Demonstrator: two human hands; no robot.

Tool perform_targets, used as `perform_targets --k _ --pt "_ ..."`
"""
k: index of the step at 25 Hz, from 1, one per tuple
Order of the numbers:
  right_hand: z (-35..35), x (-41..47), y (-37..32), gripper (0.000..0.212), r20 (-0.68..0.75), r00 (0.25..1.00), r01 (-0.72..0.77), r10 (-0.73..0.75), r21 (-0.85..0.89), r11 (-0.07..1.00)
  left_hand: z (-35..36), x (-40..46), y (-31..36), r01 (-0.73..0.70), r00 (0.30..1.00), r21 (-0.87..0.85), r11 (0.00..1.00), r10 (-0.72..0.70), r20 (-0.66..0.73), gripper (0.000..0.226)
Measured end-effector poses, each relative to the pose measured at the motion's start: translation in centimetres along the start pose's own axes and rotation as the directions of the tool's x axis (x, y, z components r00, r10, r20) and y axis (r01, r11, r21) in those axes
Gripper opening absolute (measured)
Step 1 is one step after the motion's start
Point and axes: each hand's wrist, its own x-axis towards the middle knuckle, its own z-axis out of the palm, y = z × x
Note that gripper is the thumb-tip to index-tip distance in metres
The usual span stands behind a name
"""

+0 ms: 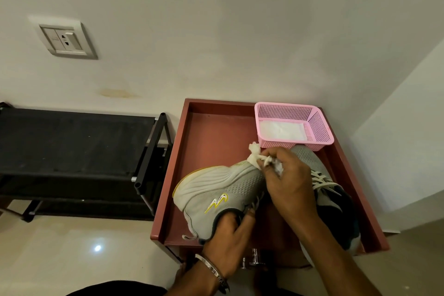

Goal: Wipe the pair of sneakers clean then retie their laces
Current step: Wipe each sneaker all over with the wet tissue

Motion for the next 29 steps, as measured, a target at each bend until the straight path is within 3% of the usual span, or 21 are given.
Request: perform_targets --k 4,7,11,16,18,20,22,24,28,29 --pt "-0.3 0.3 0.0 0.006 -0.002 0.966 -0.247 0.257 0.264 0.932 0.0 0.3 0.0 0.067 0.998 -0.016 0.998 -0.068 -0.01 0.024" --pt "-0.2 0.5 0.3 0.015 -0.015 0.948 -0.298 0.317 0.298 0.907 0.3 0.4 -0.6 0.074 0.997 -0.009 0.997 -0.075 -0.016 0.036" --pt "-0.6 0.8 1.1 0.032 -0.201 0.965 -0.161 0.168 0.048 0.986 0.4 0.5 -0.7 0.047 0.999 -0.006 0.999 -0.047 -0.023 0.026" --pt "1.1 -0.7 -0.6 0.039 -0.032 0.994 0.108 -0.109 -0.015 0.994 0.5 0.6 -1.1 0.062 0.998 -0.035 0.997 -0.062 -0.005 0.038" --pt "1.5 -1.1 -1.5 0.035 0.074 0.96 0.269 -0.269 0.014 0.963 0.5 0.6 -1.0 0.073 0.997 -0.056 0.996 -0.073 0.014 0.024" --pt "0.9 -0.2 -0.4 0.033 0.047 0.961 0.275 -0.274 -0.018 0.961 0.4 0.5 -0.7 0.07 0.997 -0.043 0.997 -0.069 0.014 0.015" --pt "-0.1 0.6 1.7 0.038 -0.088 0.987 0.122 -0.132 -0.114 0.986 0.2 0.3 -0.5 0.053 0.999 -0.026 0.998 -0.053 -0.002 0.02" --pt "0.0 0.4 1.9 0.043 -0.131 0.991 0.022 -0.039 -0.128 0.992 0.4 0.4 -0.5 0.0 1.0 -0.049 0.999 -0.001 -0.018 0.015" --pt "1.9 -1.2 -1.2 0.034 0.133 0.952 0.273 -0.276 0.046 0.961 0.6 0.7 -0.9 0.038 0.999 -0.12 0.992 -0.038 0.002 0.033" --pt "1.6 -1.0 -1.1 0.033 0.145 0.942 0.297 -0.302 0.054 0.953 0.5 0.8 -1.1 0.056 0.998 -0.114 0.992 -0.055 0.018 0.036"
